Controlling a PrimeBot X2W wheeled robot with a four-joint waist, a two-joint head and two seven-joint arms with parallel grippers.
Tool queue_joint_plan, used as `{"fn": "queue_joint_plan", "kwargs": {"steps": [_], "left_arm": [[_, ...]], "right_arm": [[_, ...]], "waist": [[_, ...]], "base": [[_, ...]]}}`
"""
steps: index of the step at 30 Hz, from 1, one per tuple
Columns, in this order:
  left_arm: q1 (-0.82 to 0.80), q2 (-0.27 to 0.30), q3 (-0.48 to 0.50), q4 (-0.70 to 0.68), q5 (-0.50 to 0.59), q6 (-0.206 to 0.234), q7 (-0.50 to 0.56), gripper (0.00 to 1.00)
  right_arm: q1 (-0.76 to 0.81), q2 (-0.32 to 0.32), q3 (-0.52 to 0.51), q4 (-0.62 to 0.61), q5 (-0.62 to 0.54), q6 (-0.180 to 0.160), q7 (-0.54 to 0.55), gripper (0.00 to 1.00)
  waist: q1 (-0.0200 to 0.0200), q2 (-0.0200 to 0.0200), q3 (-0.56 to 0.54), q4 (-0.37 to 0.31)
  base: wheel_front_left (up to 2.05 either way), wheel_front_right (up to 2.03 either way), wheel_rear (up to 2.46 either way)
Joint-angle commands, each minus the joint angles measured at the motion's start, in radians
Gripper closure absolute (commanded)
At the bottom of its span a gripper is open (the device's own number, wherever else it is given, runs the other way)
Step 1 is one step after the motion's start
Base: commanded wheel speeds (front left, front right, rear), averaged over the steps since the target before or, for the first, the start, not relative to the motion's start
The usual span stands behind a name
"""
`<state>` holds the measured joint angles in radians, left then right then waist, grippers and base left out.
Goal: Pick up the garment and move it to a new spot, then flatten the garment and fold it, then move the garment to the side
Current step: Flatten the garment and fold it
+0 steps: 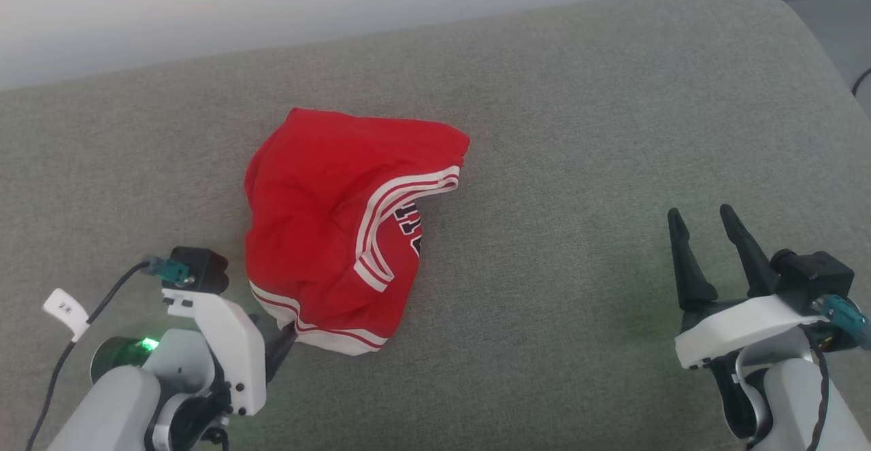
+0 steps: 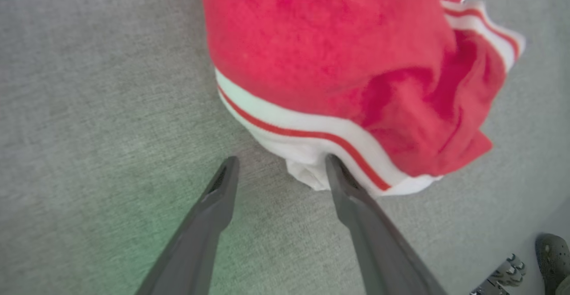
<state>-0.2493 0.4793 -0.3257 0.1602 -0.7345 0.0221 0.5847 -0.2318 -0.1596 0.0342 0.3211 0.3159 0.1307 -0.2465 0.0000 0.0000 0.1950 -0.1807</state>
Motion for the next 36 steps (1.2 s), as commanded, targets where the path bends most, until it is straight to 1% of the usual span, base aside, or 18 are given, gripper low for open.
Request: {"fn": "queue_joint_plan", "kwargs": {"steps": [1, 9, 10, 11, 12, 17, 21, 27, 28, 29, 30, 35, 36], "left_arm": [[-0.016, -0.002, -0.008, 0.003, 0.005, 0.008, 0.013, 0.00], [-0.070, -0.025, -0.052, 0.035, 0.010, -0.003, 0.069, 0.00], [-0.074, -0.025, -0.060, 0.041, 0.013, -0.010, 0.073, 0.31], [-0.080, -0.025, -0.066, 0.045, 0.018, -0.018, 0.071, 0.76], [-0.084, -0.028, -0.070, 0.054, 0.017, -0.019, 0.070, 1.00], [-0.096, -0.026, -0.084, 0.068, 0.023, -0.033, 0.075, 1.00], [-0.092, 0.007, -0.072, 0.061, 0.032, -0.012, 0.090, 1.00], [-0.069, 0.091, -0.027, 0.024, 0.037, 0.008, 0.088, 1.00], [-0.069, 0.091, -0.027, 0.024, 0.037, 0.008, 0.088, 1.00], [-0.060, 0.124, -0.006, 0.011, 0.038, 0.016, 0.086, 1.00], [-0.060, 0.124, -0.006, 0.011, 0.038, 0.016, 0.086, 1.00], [-0.044, 0.214, 0.038, -0.012, 0.059, 0.045, 0.103, 1.00], [-0.041, 0.246, 0.052, -0.013, 0.074, 0.061, 0.108, 1.00]], "right_arm": [[-0.010, 0.002, 0.004, 0.004, 0.000, 0.000, -0.006, 0.00], [-0.027, 0.004, 0.013, 0.023, 0.002, 0.000, -0.013, 0.00], [-0.029, 0.005, 0.014, 0.025, 0.001, 0.000, -0.014, 0.00], [-0.032, 0.005, 0.015, 0.026, -0.001, 0.000, -0.015, 0.00], [-0.034, 0.006, 0.015, 0.028, -0.002, 0.000, -0.016, 0.00], [-0.034, 0.005, 0.011, 0.036, -0.007, 0.000, -0.019, 0.00], [-0.023, 0.003, 0.003, 0.040, -0.010, 0.000, -0.020, 0.00], [-0.006, -0.001, -0.007, 0.042, -0.013, 0.000, -0.019, 0.00], [-0.006, -0.001, -0.007, 0.042, -0.013, 0.000, -0.019, 0.00], [0.000, -0.002, -0.007, 0.044, -0.015, 0.000, -0.019, 0.00], [0.000, -0.002, -0.007, 0.044, -0.015, 0.000, -0.019, 0.00], [0.004, -0.002, -0.004, 0.040, -0.019, 0.000, -0.019, 0.00], [0.006, -0.003, -0.001, 0.039, -0.020, 0.000, -0.019, 0.00]], "waist": [[0.0000, 0.0000, 0.004, -0.001], [0.0000, 0.0000, 0.017, -0.005], [0.0000, 0.0000, 0.017, -0.005], [0.0000, 0.0000, 0.018, -0.006], [0.0000, 0.0000, 0.019, -0.007], [0.0000, 0.0000, 0.016, -0.006], [0.0000, 0.0000, 0.007, 0.002], [0.0000, 0.0000, -0.014, 0.019], [0.0000, 0.0000, -0.014, 0.019], [0.0000, 0.0000, -0.021, 0.025], [0.0000, 0.0000, -0.021, 0.025], [0.0000, 0.0000, -0.031, 0.035], [0.0000, 0.0000, -0.034, 0.037]], "base": [[0.00, 0.00, 0.00], [0.00, 0.00, 0.00], [0.00, 0.00, 0.00], [0.00, 0.00, 0.00], [0.00, 0.00, 0.00], [0.00, 0.00, 0.00], [0.00, 0.00, 0.00], [0.00, 0.00, 0.00], [0.00, 0.00, 0.00], [0.00, 0.00, 0.00], [0.00, 0.00, 0.00], [0.00, 0.00, 0.00], [0.00, 0.00, 0.00]]}}
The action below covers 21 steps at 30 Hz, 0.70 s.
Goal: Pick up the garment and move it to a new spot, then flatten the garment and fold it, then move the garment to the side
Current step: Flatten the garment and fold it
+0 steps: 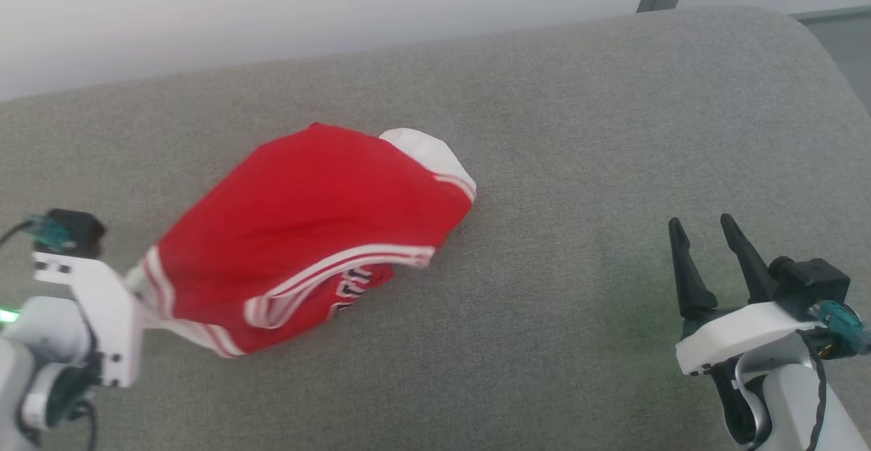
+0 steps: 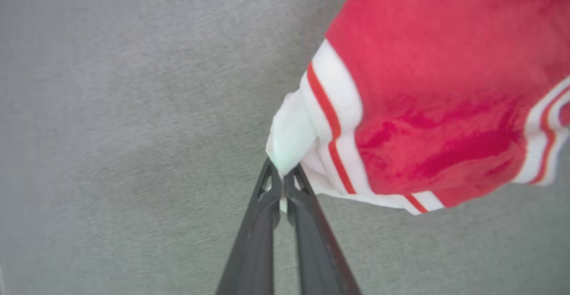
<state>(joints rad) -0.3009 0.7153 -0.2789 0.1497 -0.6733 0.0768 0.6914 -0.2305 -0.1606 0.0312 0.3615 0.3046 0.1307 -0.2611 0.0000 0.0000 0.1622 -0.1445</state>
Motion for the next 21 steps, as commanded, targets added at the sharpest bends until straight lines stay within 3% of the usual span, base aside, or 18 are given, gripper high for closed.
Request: {"fn": "queue_joint_plan", "kwargs": {"steps": [1, 6, 12, 15, 16, 17, 21], "left_arm": [[0.010, 0.010, 0.005, -0.002, 0.013, 0.006, 0.001, 1.00], [0.015, 0.050, 0.026, 0.022, 0.030, 0.036, 0.004, 1.00], [0.006, -0.006, 0.007, 0.127, 0.004, 0.010, -0.035, 0.99], [-0.010, -0.033, 0.001, 0.172, -0.008, -0.004, -0.057, 0.52], [-0.013, -0.042, 0.003, 0.183, -0.013, -0.008, -0.067, 0.15], [-0.017, -0.049, 0.005, 0.192, -0.016, -0.010, -0.077, 0.00], [-0.033, -0.059, 0.016, 0.205, -0.022, -0.011, -0.113, 0.00]], "right_arm": [[0.005, -0.002, 0.003, -0.002, -0.009, 0.000, -0.005, 0.00], [-0.008, -0.005, 0.012, -0.005, -0.003, 0.000, -0.002, 0.00], [-0.027, -0.008, 0.030, 0.009, 0.011, 0.000, 0.000, 0.00], [-0.029, -0.014, 0.041, 0.016, 0.011, 0.000, 0.002, 0.00], [-0.030, -0.014, 0.044, 0.016, 0.012, 0.000, 0.003, 0.00], [-0.031, -0.016, 0.046, 0.016, 0.011, 0.000, 0.004, 0.00], [-0.029, -0.024, 0.052, 0.016, 0.020, 0.000, 0.018, 0.00]], "waist": [[0.0000, 0.0000, -0.001, 0.001], [0.0000, 0.0000, 0.010, -0.002], [0.0000, 0.0000, 0.025, -0.007], [0.0000, 0.0000, 0.015, -0.006], [0.0000, 0.0000, 0.012, -0.005], [0.0000, 0.0000, 0.008, -0.003], [0.0000, 0.0000, -0.009, 0.011]], "base": [[0.00, 0.00, 0.00], [0.00, 0.00, 0.00], [0.00, 0.00, 0.00], [0.00, 0.00, 0.00], [0.00, 0.00, 0.00], [0.00, 0.00, 0.00], [0.00, 0.00, 0.00]]}}
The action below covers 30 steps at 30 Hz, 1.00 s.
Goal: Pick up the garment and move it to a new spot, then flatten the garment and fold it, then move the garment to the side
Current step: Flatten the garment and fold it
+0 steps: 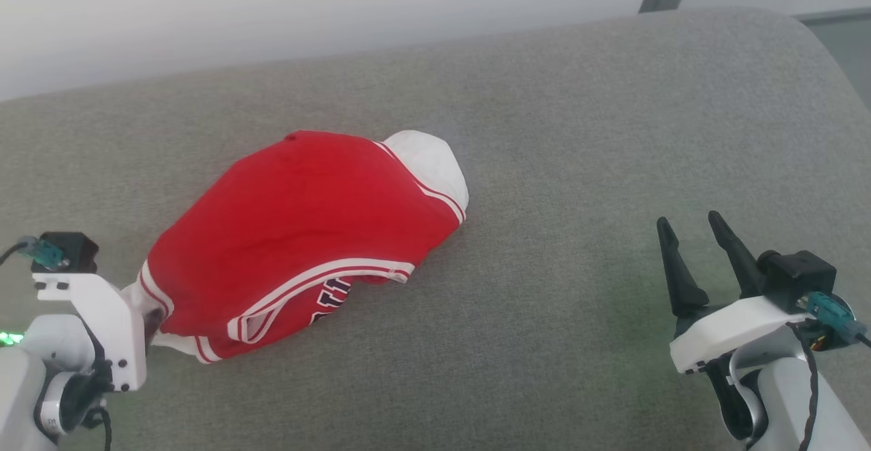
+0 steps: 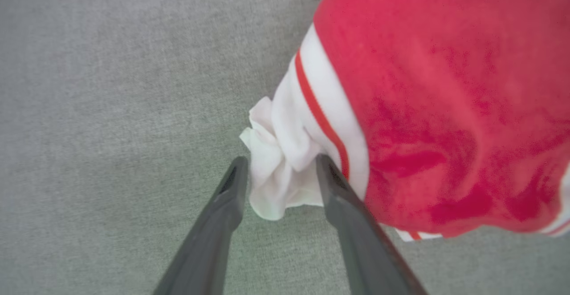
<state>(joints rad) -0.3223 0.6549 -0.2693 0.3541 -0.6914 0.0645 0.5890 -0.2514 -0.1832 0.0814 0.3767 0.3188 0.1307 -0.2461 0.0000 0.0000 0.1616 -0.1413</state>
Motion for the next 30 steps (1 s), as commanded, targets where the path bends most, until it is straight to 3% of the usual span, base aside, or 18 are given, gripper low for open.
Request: {"fn": "queue_joint_plan", "kwargs": {"steps": [1, 7, 13, 21, 30], "left_arm": [[-0.012, -0.002, 0.011, -0.002, -0.006, 0.003, -0.021, 0.00], [0.006, -0.029, 0.035, -0.068, 0.002, 0.015, -0.138, 0.00], [0.040, -0.071, 0.048, -0.157, 0.046, 0.020, -0.329, 0.00], [0.094, -0.144, 0.054, -0.222, 0.055, 0.002, -0.537, 0.00], [0.130, -0.228, 0.039, -0.164, 0.057, -0.029, -0.728, 0.00]], "right_arm": [[-0.007, -0.004, 0.003, 0.000, 0.008, 0.000, 0.008, 0.00], [-0.008, -0.028, 0.027, -0.009, 0.019, 0.000, 0.037, 0.00], [-0.036, -0.055, 0.052, -0.012, 0.029, 0.000, 0.084, 0.00], [-0.113, -0.092, 0.085, 0.030, 0.062, 0.000, 0.166, 0.00], [-0.255, -0.172, 0.165, 0.125, 0.159, 0.000, 0.324, 0.00]], "waist": [[0.0000, 0.0000, -0.013, 0.013], [0.0000, 0.0000, -0.040, 0.059], [0.0000, 0.0000, -0.059, 0.136], [0.0000, 0.0000, -0.068, 0.243], [0.0000, 0.0000, -0.027, 0.383]], "base": [[0.00, 0.00, 0.00], [0.00, 0.00, 0.00], [0.00, 0.00, 0.00], [0.00, 0.00, 0.00], [0.00, 0.00, 0.00]]}}
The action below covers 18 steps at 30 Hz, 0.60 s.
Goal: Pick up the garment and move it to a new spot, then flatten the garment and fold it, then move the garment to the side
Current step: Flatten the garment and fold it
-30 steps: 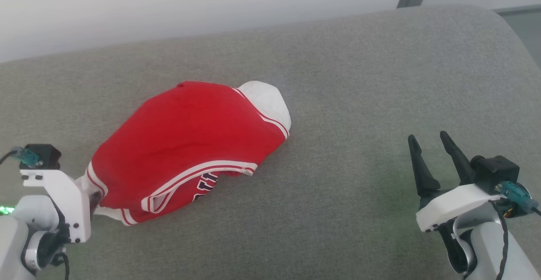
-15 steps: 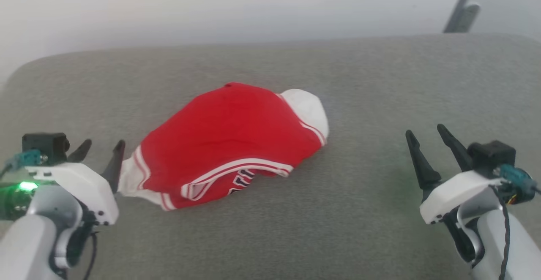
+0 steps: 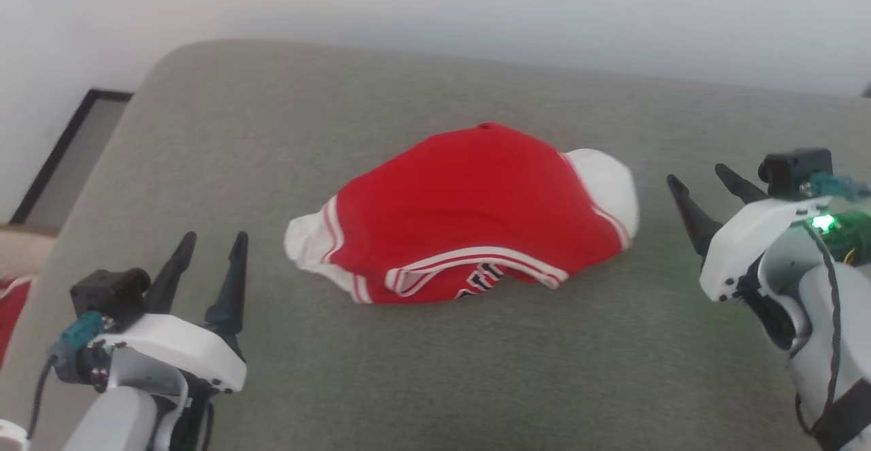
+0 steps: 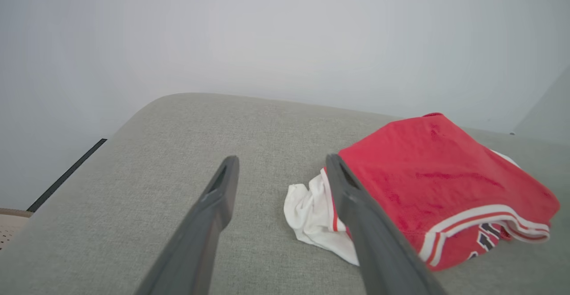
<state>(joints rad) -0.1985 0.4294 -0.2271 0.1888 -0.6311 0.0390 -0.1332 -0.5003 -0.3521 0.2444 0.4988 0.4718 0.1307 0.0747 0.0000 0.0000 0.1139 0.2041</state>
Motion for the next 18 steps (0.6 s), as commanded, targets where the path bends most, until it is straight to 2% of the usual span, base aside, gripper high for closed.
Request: {"fn": "queue_joint_plan", "kwargs": {"steps": [1, 7, 12, 18], "left_arm": [[0.005, -0.012, -0.002, 0.009, -0.001, -0.007, -0.025, 0.00], [-0.021, -0.068, -0.021, 0.048, 0.015, -0.037, -0.102, 0.00], [-0.042, -0.109, -0.024, 0.072, 0.041, -0.062, -0.127, 0.00], [-0.063, -0.154, -0.001, 0.091, 0.066, -0.091, -0.134, 0.00]], "right_arm": [[-0.023, -0.011, 0.013, 0.019, 0.016, 0.000, 0.025, 0.00], [-0.114, -0.060, 0.090, 0.120, 0.085, 0.000, 0.175, 0.00], [-0.175, -0.092, 0.122, 0.219, 0.114, 0.000, 0.289, 0.00], [-0.221, -0.088, 0.137, 0.334, 0.164, 0.000, 0.426, 0.00]], "waist": [[0.0000, 0.0000, 0.026, 0.050], [0.0000, 0.0000, 0.068, 0.122], [0.0000, 0.0000, 0.105, 0.170], [0.0000, 0.0000, 0.139, 0.208]], "base": [[0.00, 0.00, 0.00], [0.00, 0.00, 0.00], [0.00, 0.00, 0.00], [0.00, 0.00, 0.00]]}}
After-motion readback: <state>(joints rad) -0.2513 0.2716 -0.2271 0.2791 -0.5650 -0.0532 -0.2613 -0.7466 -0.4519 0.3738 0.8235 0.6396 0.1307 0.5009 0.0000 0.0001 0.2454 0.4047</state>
